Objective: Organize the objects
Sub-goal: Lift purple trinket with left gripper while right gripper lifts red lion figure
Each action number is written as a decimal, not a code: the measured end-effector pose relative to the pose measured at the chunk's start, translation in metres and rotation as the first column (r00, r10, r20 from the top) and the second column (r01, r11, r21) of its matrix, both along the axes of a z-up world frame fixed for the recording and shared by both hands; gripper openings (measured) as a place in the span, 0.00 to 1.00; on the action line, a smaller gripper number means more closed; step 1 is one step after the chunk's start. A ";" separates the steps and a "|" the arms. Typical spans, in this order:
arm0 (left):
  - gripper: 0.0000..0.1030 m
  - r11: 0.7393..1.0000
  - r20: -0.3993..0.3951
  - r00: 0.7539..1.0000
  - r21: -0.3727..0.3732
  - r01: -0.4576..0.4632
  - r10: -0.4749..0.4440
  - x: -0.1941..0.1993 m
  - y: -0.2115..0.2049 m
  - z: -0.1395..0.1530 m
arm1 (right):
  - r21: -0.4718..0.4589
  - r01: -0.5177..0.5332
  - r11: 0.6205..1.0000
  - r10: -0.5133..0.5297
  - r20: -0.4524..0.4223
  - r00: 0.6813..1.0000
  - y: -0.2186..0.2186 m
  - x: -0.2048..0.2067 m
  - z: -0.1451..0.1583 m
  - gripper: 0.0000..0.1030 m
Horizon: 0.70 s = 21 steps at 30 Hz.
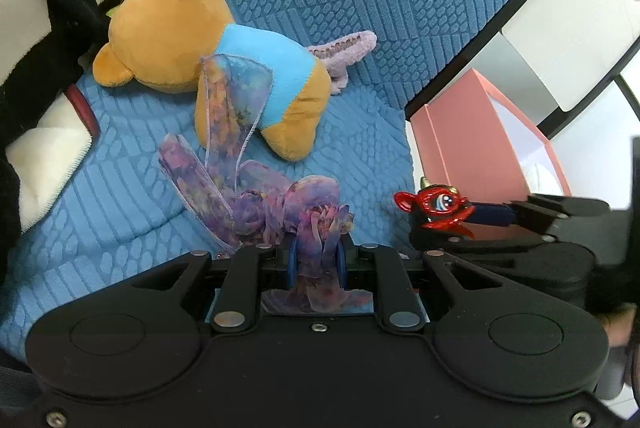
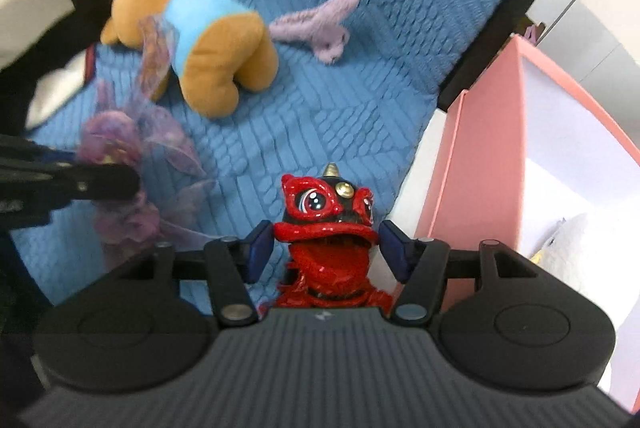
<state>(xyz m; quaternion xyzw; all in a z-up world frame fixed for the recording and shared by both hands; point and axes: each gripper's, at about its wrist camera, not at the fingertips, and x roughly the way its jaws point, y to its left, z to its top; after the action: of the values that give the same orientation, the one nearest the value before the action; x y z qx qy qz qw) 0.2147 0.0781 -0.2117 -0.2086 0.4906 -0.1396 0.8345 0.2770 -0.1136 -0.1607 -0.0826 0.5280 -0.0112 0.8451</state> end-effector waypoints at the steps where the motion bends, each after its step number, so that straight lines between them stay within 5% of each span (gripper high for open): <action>1: 0.17 1.000 -0.001 1.000 -0.002 -0.001 0.001 0.000 0.000 0.000 | 0.012 0.001 1.000 -0.002 0.020 1.000 0.000 -0.003 0.003 0.59; 11: 0.17 1.000 -0.011 1.000 -0.013 -0.010 0.010 0.000 0.003 -0.001 | 0.158 0.088 0.984 -0.110 0.133 0.985 -0.002 -0.040 0.002 0.59; 16: 0.17 1.000 -0.014 1.000 -0.017 -0.014 0.014 0.001 0.003 -0.001 | 0.302 0.177 0.937 -0.228 0.143 0.963 -0.006 -0.064 -0.006 0.59; 21: 0.17 1.000 -0.014 1.000 -0.014 -0.007 0.007 0.000 0.003 -0.002 | 0.349 0.164 0.923 -0.241 0.191 0.952 -0.002 -0.079 -0.013 0.62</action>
<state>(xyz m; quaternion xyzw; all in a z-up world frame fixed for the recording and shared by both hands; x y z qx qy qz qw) 0.2148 0.0806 -0.2136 -0.2172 0.4948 -0.1388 0.8299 0.1981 -0.1151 -0.1733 0.1169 0.4267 -0.0202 0.8966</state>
